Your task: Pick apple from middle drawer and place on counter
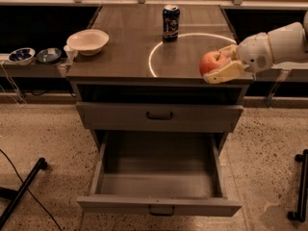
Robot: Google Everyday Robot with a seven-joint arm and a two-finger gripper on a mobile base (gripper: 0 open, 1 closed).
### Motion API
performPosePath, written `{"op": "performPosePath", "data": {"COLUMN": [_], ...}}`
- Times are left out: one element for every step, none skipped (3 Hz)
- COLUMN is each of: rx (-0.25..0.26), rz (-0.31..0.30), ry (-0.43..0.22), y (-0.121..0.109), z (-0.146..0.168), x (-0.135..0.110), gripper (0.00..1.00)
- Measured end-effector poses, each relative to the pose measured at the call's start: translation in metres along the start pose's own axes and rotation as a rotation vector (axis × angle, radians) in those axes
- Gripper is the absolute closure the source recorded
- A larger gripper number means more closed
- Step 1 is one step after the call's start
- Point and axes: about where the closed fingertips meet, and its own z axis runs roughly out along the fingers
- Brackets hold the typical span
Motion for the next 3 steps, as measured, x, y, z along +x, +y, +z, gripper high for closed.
{"op": "performPosePath", "data": {"rx": [0.093,0.185,0.225], "rz": [0.102,0.129,0.116], "ry": [-0.021,-0.031,-0.027], "y": [-0.006,-0.031,-0.050], "z": [0.019,0.043,0.063], "x": [-0.003,-0.014,-0.030], "gripper": [1.00,1.00,1.00]}}
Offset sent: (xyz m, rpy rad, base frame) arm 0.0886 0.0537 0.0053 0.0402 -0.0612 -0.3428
